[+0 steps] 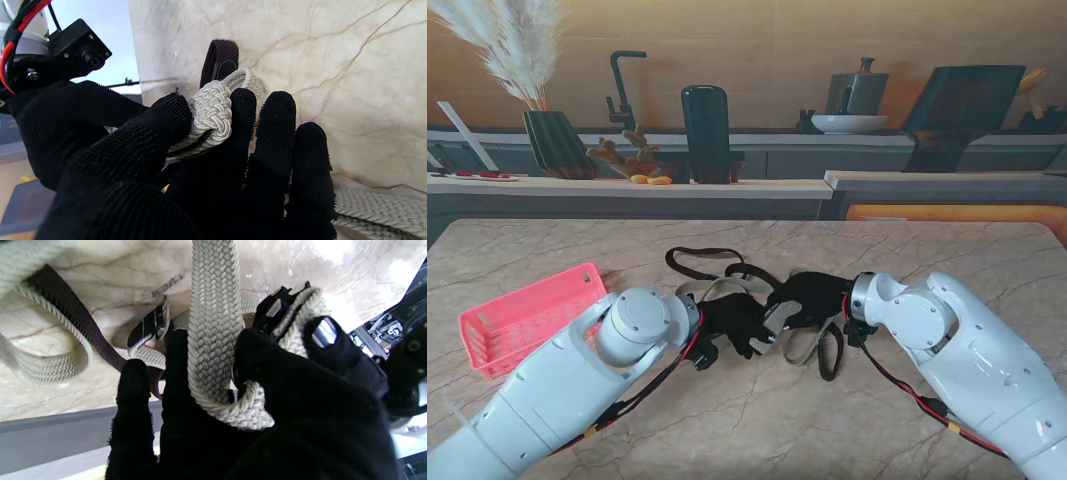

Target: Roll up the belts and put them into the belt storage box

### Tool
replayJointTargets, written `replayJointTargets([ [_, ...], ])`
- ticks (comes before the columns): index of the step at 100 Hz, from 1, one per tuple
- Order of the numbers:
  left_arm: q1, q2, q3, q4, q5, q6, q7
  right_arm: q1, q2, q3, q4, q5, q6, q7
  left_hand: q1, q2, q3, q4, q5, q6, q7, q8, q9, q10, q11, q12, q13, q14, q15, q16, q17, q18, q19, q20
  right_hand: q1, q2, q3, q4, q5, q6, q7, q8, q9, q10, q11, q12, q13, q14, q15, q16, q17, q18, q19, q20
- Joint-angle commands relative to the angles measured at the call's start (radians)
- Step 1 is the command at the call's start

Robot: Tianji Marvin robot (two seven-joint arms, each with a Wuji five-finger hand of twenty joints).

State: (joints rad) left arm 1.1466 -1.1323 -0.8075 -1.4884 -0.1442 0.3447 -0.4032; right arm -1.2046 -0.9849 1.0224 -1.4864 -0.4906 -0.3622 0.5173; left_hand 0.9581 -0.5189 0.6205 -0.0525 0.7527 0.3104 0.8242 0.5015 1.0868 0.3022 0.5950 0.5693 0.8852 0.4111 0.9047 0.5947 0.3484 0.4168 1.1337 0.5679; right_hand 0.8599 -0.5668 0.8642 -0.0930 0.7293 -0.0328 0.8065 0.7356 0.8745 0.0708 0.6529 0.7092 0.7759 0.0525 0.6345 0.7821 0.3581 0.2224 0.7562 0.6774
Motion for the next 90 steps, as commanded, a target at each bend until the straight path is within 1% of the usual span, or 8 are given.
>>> replayJointTargets([
  [1,0.045,-0.022,0.0,0.004,0.009,-0.034,0.032,-0.006,-0.023,0.006,-0.027,0.0,-0.003,-0.037,0.039,-0.003,0.117,0.011,-0.026,-0.165,0.089,0.043,0.032,-0.039,0.076,0.035,0.042,-0.034,0.047,0.029,0.017,-0.009,0.058,0.033,-0.046,0.162,-0.076,0.043,-0.038,-0.292,0.092,-0.15,-0.012,0.014,0.013,-0.039,-0.029,-0.009,-0.013,-0.046,-0.007,-0.008,-0.02,0.029],
  [6,0.069,-0.032,-0.012,0.0,0.013,-0.048,0.079,-0.016,-0.028,0.015,-0.027,-0.006,-0.001,-0.058,0.037,-0.009,0.136,0.006,-0.025,-0.163,0.097,0.052,0.038,-0.034,0.087,0.043,0.054,-0.035,0.059,0.034,0.029,-0.008,0.066,0.036,-0.078,0.151,-0.146,0.036,-0.096,-0.272,0.087,-0.213,-0.032,0.017,-0.013,-0.08,-0.036,-0.006,-0.027,-0.058,-0.011,-0.006,-0.022,0.03],
  [18,0.124,-0.052,-0.051,-0.017,-0.021,-0.055,0.153,-0.048,-0.037,0.045,-0.036,-0.046,0.001,-0.116,0.064,0.007,0.135,-0.023,-0.026,-0.157,0.09,0.056,0.034,-0.015,0.086,0.047,0.054,-0.021,0.061,0.038,0.027,-0.004,0.069,0.037,-0.158,0.094,-0.219,0.024,-0.189,-0.23,0.037,-0.266,-0.086,0.021,-0.078,-0.178,-0.056,0.002,-0.08,-0.087,-0.022,-0.003,-0.029,0.034],
  [29,0.181,-0.076,-0.081,-0.042,-0.034,-0.071,0.268,-0.086,-0.043,0.083,-0.056,-0.117,0.004,-0.173,0.097,0.033,0.098,-0.048,-0.022,-0.154,0.067,0.045,0.028,-0.008,0.059,0.035,0.04,-0.006,0.042,0.036,0.012,0.001,0.059,0.035,-0.297,0.074,-0.165,0.058,-0.21,-0.133,-0.21,-0.156,-0.141,0.024,-0.129,-0.232,-0.071,0.009,-0.134,-0.118,-0.028,-0.001,-0.038,0.043],
  [46,0.216,-0.093,-0.089,-0.049,0.015,-0.129,0.367,-0.145,-0.055,0.139,-0.092,-0.167,0.029,-0.248,0.108,0.052,0.069,-0.066,-0.024,-0.157,0.059,0.035,0.03,-0.021,0.043,0.026,0.041,-0.02,0.026,0.031,0.013,-0.006,0.054,0.034,-0.403,0.019,-0.159,0.045,-0.308,-0.021,-0.321,-0.165,-0.217,0.043,-0.167,-0.253,-0.088,0.022,-0.178,-0.141,-0.032,-0.002,-0.039,0.044],
  [59,0.23,-0.106,-0.087,-0.045,0.024,-0.161,0.425,-0.18,-0.073,0.156,-0.098,-0.185,0.075,-0.342,0.123,0.072,0.044,-0.075,-0.037,-0.156,0.061,0.031,0.02,-0.024,0.039,0.026,0.034,-0.023,0.016,0.027,0.011,-0.016,0.04,0.027,-0.461,0.075,-0.207,0.034,-0.316,0.022,-0.356,-0.163,-0.235,0.072,-0.166,-0.266,-0.074,0.036,-0.155,-0.131,-0.014,-0.002,-0.016,0.053],
  [77,0.236,-0.124,-0.072,-0.02,0.058,-0.211,0.5,-0.227,-0.112,0.145,-0.095,-0.117,0.233,-0.474,0.157,0.117,-0.022,-0.075,-0.081,-0.162,0.076,0.049,-0.018,-0.036,0.053,0.047,0.013,-0.04,0.015,0.037,-0.003,-0.025,0.032,0.021,-0.427,0.12,-0.276,0.049,-0.302,0.083,-0.386,-0.144,-0.272,0.14,-0.116,-0.286,0.043,0.042,0.073,-0.043,0.073,-0.024,0.091,0.056],
  [90,0.235,-0.129,-0.066,-0.005,0.064,-0.231,0.514,-0.256,-0.134,0.142,-0.093,0.027,0.335,-0.488,0.196,0.156,-0.082,-0.077,-0.115,-0.165,0.081,0.068,-0.048,-0.044,0.064,0.068,-0.007,-0.049,0.014,0.052,-0.019,-0.031,0.022,0.018,-0.4,0.121,-0.285,0.048,-0.28,0.113,-0.409,-0.151,-0.296,0.177,-0.115,-0.319,0.047,0.067,0.043,-0.109,0.071,-0.016,0.122,0.016],
])
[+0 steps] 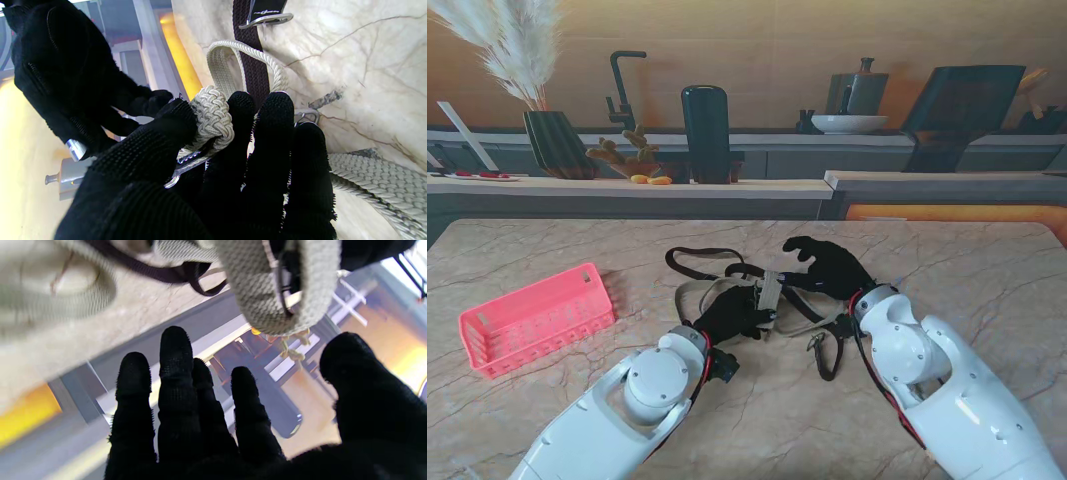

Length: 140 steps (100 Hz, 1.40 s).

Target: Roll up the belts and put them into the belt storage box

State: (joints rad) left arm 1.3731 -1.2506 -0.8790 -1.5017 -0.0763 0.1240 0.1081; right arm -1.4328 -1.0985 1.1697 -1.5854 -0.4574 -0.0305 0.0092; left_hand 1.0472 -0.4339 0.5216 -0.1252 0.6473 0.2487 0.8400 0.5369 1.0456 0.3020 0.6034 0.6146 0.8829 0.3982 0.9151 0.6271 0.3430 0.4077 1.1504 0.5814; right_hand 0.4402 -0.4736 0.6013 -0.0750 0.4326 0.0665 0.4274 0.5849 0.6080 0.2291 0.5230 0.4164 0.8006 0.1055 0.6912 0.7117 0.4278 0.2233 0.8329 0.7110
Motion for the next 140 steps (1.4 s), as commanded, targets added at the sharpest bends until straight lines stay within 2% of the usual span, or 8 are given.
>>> replayJointTargets([
  [1,0.009,-0.011,0.006,0.009,-0.004,-0.012,0.004,-0.029,-0.022,-0.006,0.007,0.004,0.009,0.019,0.109,0.075,0.013,-0.005,-0.013,-0.104,0.065,0.034,-0.01,-0.044,0.057,0.024,-0.007,-0.037,0.003,0.02,-0.016,-0.022,0.004,0.004,0.022,0.027,-0.022,0.03,0.018,0.017,-0.031,-0.001,-0.03,0.022,0.014,-0.028,0.02,0.016,-0.018,-0.042,0.001,-0.016,0.047,-0.02],
  [24,0.004,-0.015,0.024,0.027,0.017,-0.034,0.019,-0.032,-0.036,-0.014,0.045,0.216,0.042,0.069,0.176,0.134,-0.101,0.006,-0.046,-0.105,0.062,0.053,-0.048,-0.053,0.078,0.052,-0.039,-0.046,0.0,0.052,-0.043,-0.024,-0.007,0.004,0.071,0.076,-0.056,0.01,0.059,0.08,-0.096,-0.024,-0.046,0.064,0.003,-0.057,-0.003,0.025,-0.073,-0.079,0.0,-0.026,0.066,-0.056],
  [73,-0.003,-0.017,0.031,0.039,0.028,-0.038,0.024,-0.032,-0.022,-0.032,0.058,0.279,-0.031,0.151,0.24,0.191,-0.232,0.026,-0.069,-0.108,0.054,0.054,-0.082,-0.058,0.097,0.084,-0.066,-0.046,-0.002,0.079,-0.066,-0.02,-0.016,0.006,0.247,0.138,0.019,0.001,0.186,0.049,-0.091,-0.01,0.037,0.038,0.042,-0.056,0.04,-0.002,-0.001,-0.05,0.048,-0.056,0.07,-0.082],
  [82,-0.003,-0.017,0.031,0.039,0.029,-0.038,0.023,-0.029,-0.02,-0.032,0.063,0.286,-0.043,0.159,0.242,0.192,-0.237,0.027,-0.068,-0.107,0.053,0.054,-0.084,-0.054,0.099,0.087,-0.067,-0.046,-0.001,0.081,-0.068,-0.02,-0.017,0.006,0.281,0.126,0.059,-0.045,0.214,0.004,-0.031,-0.019,0.075,0.013,0.044,-0.05,0.045,-0.001,0.013,-0.043,0.05,-0.053,0.072,-0.086],
  [94,-0.003,-0.016,0.031,0.039,0.028,-0.038,0.022,-0.027,-0.026,-0.035,0.07,0.285,-0.051,0.138,0.244,0.189,-0.24,0.029,-0.064,-0.107,0.053,0.053,-0.081,-0.055,0.101,0.089,-0.066,-0.045,0.001,0.083,-0.067,-0.02,-0.015,0.007,0.353,0.072,0.041,-0.09,0.206,-0.122,0.363,-0.229,0.167,-0.047,0.057,-0.03,0.064,0.001,0.038,-0.021,0.063,-0.033,0.091,-0.079],
  [118,0.001,-0.013,0.03,0.031,0.01,-0.04,0.005,-0.021,-0.05,-0.053,0.087,0.239,-0.052,0.021,0.221,0.165,-0.226,0.038,-0.038,-0.113,0.041,0.031,-0.062,-0.055,0.087,0.08,-0.058,-0.042,-0.004,0.081,-0.065,-0.018,-0.014,0.008,0.341,-0.049,0.097,-0.095,0.367,-0.327,0.521,-0.218,0.373,-0.143,0.099,0.015,0.018,-0.007,0.061,0.01,-0.001,-0.001,0.108,-0.044],
  [133,0.002,-0.012,0.03,0.028,0.003,-0.041,0.0,-0.013,-0.055,-0.059,0.098,0.237,-0.083,-0.001,0.053,0.057,0.005,0.02,-0.004,-0.115,0.023,-0.025,-0.028,-0.056,0.049,0.049,-0.048,-0.032,-0.017,0.063,-0.06,-0.013,-0.012,0.009,0.33,-0.1,0.171,-0.114,0.42,-0.371,0.567,-0.233,0.454,-0.168,0.088,0.03,-0.004,-0.025,0.05,0.007,-0.037,0.004,0.08,-0.041],
  [140,0.004,-0.01,0.027,0.022,0.003,-0.037,-0.003,-0.01,-0.061,-0.062,0.106,0.203,-0.119,-0.05,-0.008,-0.001,0.016,0.011,-0.01,-0.118,0.006,-0.035,-0.038,-0.055,0.032,0.048,-0.063,-0.028,-0.025,0.06,-0.069,-0.01,-0.017,0.008,0.32,-0.09,0.184,-0.121,0.417,-0.388,0.574,-0.223,0.463,-0.183,0.086,0.027,-0.01,-0.039,0.047,0.004,-0.044,0.001,0.074,-0.041],
])
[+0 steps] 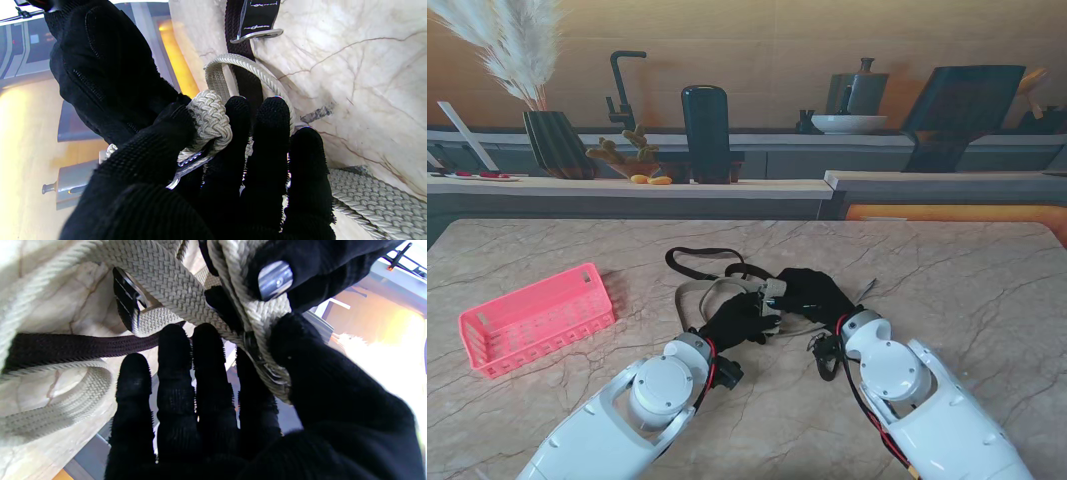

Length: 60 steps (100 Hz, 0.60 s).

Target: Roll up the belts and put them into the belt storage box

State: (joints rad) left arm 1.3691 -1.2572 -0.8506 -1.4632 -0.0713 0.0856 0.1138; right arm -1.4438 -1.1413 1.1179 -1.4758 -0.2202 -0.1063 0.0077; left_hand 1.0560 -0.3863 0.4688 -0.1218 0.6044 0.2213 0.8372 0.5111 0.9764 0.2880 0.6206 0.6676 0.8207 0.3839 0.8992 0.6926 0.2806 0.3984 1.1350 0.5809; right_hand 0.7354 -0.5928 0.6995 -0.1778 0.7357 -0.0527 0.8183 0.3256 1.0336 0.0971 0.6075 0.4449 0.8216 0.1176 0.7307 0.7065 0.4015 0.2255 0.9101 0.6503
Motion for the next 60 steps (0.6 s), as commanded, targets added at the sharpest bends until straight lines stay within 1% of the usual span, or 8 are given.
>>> replayJointTargets([
  [1,0.009,-0.003,-0.002,-0.017,-0.001,0.004,-0.01,0.001,-0.019,-0.011,-0.003,-0.04,-0.048,-0.056,-0.026,-0.059,0.066,0.007,0.033,-0.09,0.005,-0.011,0.028,-0.039,0.011,-0.006,-0.003,-0.011,-0.012,-0.007,-0.01,0.002,-0.005,0.008,0.024,0.03,0.087,-0.019,0.113,-0.271,0.184,0.038,0.039,-0.052,0.002,-0.002,-0.032,-0.053,0.007,0.009,-0.019,-0.002,-0.004,0.019],
  [10,0.011,0.011,-0.01,-0.029,0.004,0.018,-0.05,-0.003,-0.024,-0.005,-0.007,-0.085,-0.086,-0.107,-0.082,-0.084,0.003,0.006,0.026,-0.085,-0.047,-0.001,-0.017,-0.034,0.01,-0.067,-0.028,-0.002,-0.038,-0.011,-0.025,0.007,-0.019,0.003,0.016,0.041,0.088,-0.027,0.105,-0.291,0.188,0.051,0.039,-0.072,-0.001,-0.003,-0.041,-0.068,-0.002,0.003,-0.03,-0.007,-0.015,0.017],
  [18,0.013,0.021,-0.017,-0.038,0.01,0.027,-0.076,-0.01,-0.026,0.005,-0.018,-0.115,-0.112,-0.141,-0.166,-0.06,-0.015,0.01,0.031,-0.071,-0.109,0.01,-0.045,-0.031,0.004,-0.115,-0.045,0.008,-0.052,-0.014,-0.037,0.013,-0.026,0.002,0.017,0.047,0.085,-0.03,0.1,-0.303,0.19,0.062,0.038,-0.08,-0.002,-0.003,-0.044,-0.076,-0.011,-0.002,-0.033,-0.012,-0.022,0.015],
  [29,0.02,0.03,-0.03,-0.049,0.012,0.028,-0.095,-0.014,-0.03,0.016,-0.03,-0.159,-0.138,-0.185,-0.267,-0.004,-0.039,0.048,0.043,-0.051,-0.177,0.016,-0.065,-0.025,-0.024,-0.129,-0.06,0.019,-0.064,-0.015,-0.051,0.019,-0.033,0.0,0.013,0.052,0.083,-0.03,0.093,-0.313,0.19,0.07,0.038,-0.087,-0.001,-0.001,-0.041,-0.085,-0.013,-0.005,-0.031,-0.017,-0.024,0.014],
  [34,0.025,0.031,-0.037,-0.054,0.014,0.027,-0.094,-0.014,-0.03,0.02,-0.034,-0.175,-0.149,-0.2,-0.294,0.007,-0.05,0.053,0.043,-0.047,-0.189,0.015,-0.072,-0.019,-0.031,-0.132,-0.064,0.024,-0.066,-0.015,-0.056,0.022,-0.035,0.0,0.011,0.053,0.084,-0.029,0.091,-0.319,0.191,0.073,0.038,-0.089,0.0,-0.001,-0.039,-0.087,-0.014,-0.007,-0.031,-0.018,-0.025,0.014],
  [43,0.037,0.036,-0.053,-0.066,0.015,0.022,-0.098,-0.014,-0.032,0.026,-0.041,-0.195,-0.162,-0.223,-0.324,0.006,-0.072,0.053,0.046,-0.043,-0.201,0.013,-0.076,-0.015,-0.039,-0.135,-0.07,0.03,-0.067,-0.014,-0.061,0.025,-0.037,0.0,0.008,0.055,0.085,-0.029,0.087,-0.322,0.191,0.076,0.035,-0.092,-0.001,-0.002,-0.04,-0.09,-0.016,-0.009,-0.031,-0.02,-0.027,0.013],
  [56,0.062,0.049,-0.093,-0.09,0.032,0.004,-0.108,-0.016,-0.032,0.038,-0.05,-0.219,-0.175,-0.24,-0.339,0.041,-0.185,0.06,0.071,-0.044,-0.202,0.049,-0.061,-0.011,-0.031,-0.124,-0.064,0.042,-0.051,0.002,-0.065,0.032,-0.026,0.009,0.008,0.06,0.085,-0.027,0.081,-0.32,0.193,0.079,0.031,-0.091,0.002,0.0,-0.039,-0.093,-0.016,-0.01,-0.031,-0.022,-0.028,0.013],
  [60,0.072,0.051,-0.107,-0.097,0.046,0.0,-0.1,-0.017,-0.032,0.042,-0.054,-0.221,-0.176,-0.241,-0.309,0.059,-0.275,0.072,0.075,-0.047,-0.2,0.084,-0.055,-0.014,-0.029,-0.114,-0.059,0.04,-0.047,0.009,-0.062,0.032,-0.022,0.012,0.008,0.063,0.085,-0.027,0.079,-0.322,0.193,0.08,0.029,-0.09,0.004,0.001,-0.038,-0.094,-0.016,-0.011,-0.032,-0.022,-0.029,0.013],
])
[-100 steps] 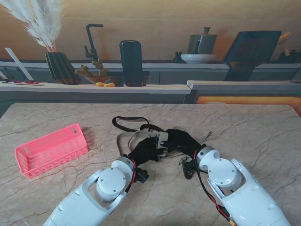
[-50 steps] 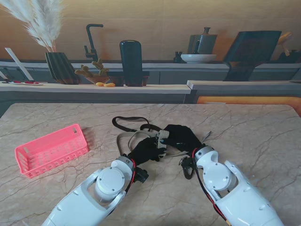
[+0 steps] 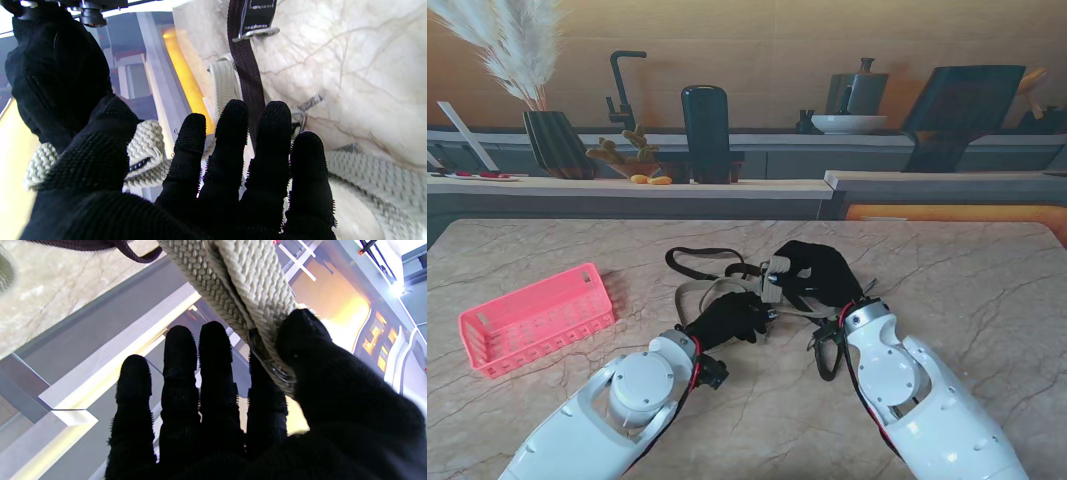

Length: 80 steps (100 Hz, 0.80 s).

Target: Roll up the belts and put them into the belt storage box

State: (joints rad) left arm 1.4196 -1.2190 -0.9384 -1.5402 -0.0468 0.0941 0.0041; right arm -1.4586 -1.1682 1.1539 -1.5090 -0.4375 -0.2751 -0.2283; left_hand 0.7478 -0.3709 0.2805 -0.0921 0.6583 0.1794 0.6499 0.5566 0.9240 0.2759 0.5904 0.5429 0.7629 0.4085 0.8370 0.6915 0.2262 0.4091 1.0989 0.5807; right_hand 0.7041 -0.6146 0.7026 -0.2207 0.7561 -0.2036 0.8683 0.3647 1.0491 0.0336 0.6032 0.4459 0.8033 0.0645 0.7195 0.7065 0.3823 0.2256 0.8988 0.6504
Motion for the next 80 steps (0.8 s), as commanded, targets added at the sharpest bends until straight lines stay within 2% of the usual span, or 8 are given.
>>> replayJointTargets([
  [1,0.024,0.012,-0.022,-0.021,0.025,-0.01,0.013,-0.002,-0.005,0.007,-0.022,-0.003,-0.008,-0.005,-0.002,0.043,-0.093,0.043,0.021,-0.008,-0.002,0.047,0.0,-0.003,0.005,0.013,0.001,0.015,0.018,0.012,-0.006,0.023,0.017,0.014,0.039,0.084,0.081,0.016,0.059,-0.171,0.143,0.041,0.013,-0.026,0.008,0.0,-0.02,-0.041,-0.005,-0.011,-0.013,-0.023,-0.018,0.012],
  [10,0.041,0.008,-0.046,-0.03,0.061,-0.014,0.063,-0.006,-0.004,0.015,-0.032,-0.005,-0.014,-0.003,-0.02,0.041,-0.115,0.042,-0.006,-0.012,0.021,0.07,-0.024,-0.01,-0.003,0.013,-0.017,0.009,0.009,0.01,-0.017,0.015,0.011,0.012,0.039,0.085,0.08,0.017,0.058,-0.171,0.144,0.042,0.011,-0.027,0.011,0.002,-0.02,-0.04,-0.005,-0.011,-0.015,-0.022,-0.019,0.012],
  [15,0.044,0.0,-0.052,-0.027,0.081,-0.012,0.105,-0.008,-0.003,0.017,-0.038,-0.009,-0.019,-0.003,-0.032,0.033,-0.125,0.044,-0.077,-0.005,0.008,0.083,-0.087,-0.014,-0.032,0.01,-0.065,0.0,-0.024,0.002,-0.04,0.01,-0.004,0.006,0.039,0.086,0.079,0.017,0.058,-0.172,0.144,0.042,0.01,-0.026,0.011,0.002,-0.021,-0.041,-0.006,-0.012,-0.016,-0.022,-0.02,0.012],
  [24,0.04,-0.011,-0.052,-0.017,0.1,-0.009,0.149,-0.01,-0.003,0.019,-0.05,-0.007,-0.025,-0.003,-0.047,0.034,-0.158,0.055,-0.294,-0.023,-0.164,0.03,-0.38,-0.029,-0.238,-0.067,-0.34,-0.069,-0.306,-0.095,-0.133,-0.032,-0.103,-0.048,0.039,0.087,0.078,0.018,0.058,-0.174,0.144,0.043,0.008,-0.024,0.013,0.003,-0.022,-0.042,-0.008,-0.013,-0.017,-0.022,-0.022,0.011],
  [36,0.015,-0.011,-0.042,0.005,0.068,-0.022,0.121,-0.009,-0.002,0.014,-0.063,0.02,-0.03,0.019,-0.052,0.012,-0.166,0.065,-0.373,-0.03,-0.352,-0.149,-0.58,-0.039,-0.379,-0.186,-0.512,-0.15,-0.539,-0.244,-0.224,-0.152,-0.357,-0.163,0.037,0.088,0.074,0.02,0.057,-0.179,0.143,0.046,-0.013,-0.012,0.013,0.006,-0.032,-0.042,-0.017,-0.018,-0.025,-0.022,-0.03,0.009],
  [57,-0.041,-0.023,0.011,0.078,-0.082,-0.139,0.057,0.009,0.0,-0.011,-0.054,0.031,-0.032,0.04,-0.188,-0.112,0.114,0.04,-0.414,-0.061,-0.405,-0.215,-0.636,-0.068,-0.439,-0.277,-0.561,-0.212,-0.664,-0.382,-0.224,-0.254,-0.587,-0.277,0.024,0.089,0.071,0.024,0.062,-0.197,0.135,0.053,-0.118,0.005,0.009,0.027,-0.086,-0.045,-0.055,-0.032,-0.06,-0.027,-0.061,0.004],
  [70,-0.056,-0.046,0.037,0.118,-0.143,-0.232,0.089,0.016,0.0,-0.021,-0.046,0.043,-0.031,0.051,-0.227,-0.169,0.248,0.025,-0.42,-0.097,-0.377,-0.212,-0.612,-0.095,-0.419,-0.277,-0.534,-0.239,-0.661,-0.386,-0.213,-0.256,-0.606,-0.285,0.021,0.088,0.074,0.024,0.063,-0.199,0.132,0.056,-0.133,0.003,0.002,0.025,-0.093,-0.046,-0.073,-0.042,-0.069,-0.025,-0.074,0.001],
  [80,-0.057,-0.052,0.044,0.121,-0.175,-0.251,0.093,0.021,0.0,-0.028,-0.04,0.052,-0.033,0.058,-0.209,-0.187,0.309,0.017,-0.41,-0.106,-0.326,-0.19,-0.565,-0.117,-0.394,-0.269,-0.495,-0.258,-0.654,-0.386,-0.184,-0.24,-0.6,-0.283,0.018,0.088,0.073,0.023,0.065,-0.204,0.13,0.058,-0.137,0.002,-0.001,0.023,-0.095,-0.048,-0.079,-0.046,-0.071,-0.024,-0.078,0.001],
])
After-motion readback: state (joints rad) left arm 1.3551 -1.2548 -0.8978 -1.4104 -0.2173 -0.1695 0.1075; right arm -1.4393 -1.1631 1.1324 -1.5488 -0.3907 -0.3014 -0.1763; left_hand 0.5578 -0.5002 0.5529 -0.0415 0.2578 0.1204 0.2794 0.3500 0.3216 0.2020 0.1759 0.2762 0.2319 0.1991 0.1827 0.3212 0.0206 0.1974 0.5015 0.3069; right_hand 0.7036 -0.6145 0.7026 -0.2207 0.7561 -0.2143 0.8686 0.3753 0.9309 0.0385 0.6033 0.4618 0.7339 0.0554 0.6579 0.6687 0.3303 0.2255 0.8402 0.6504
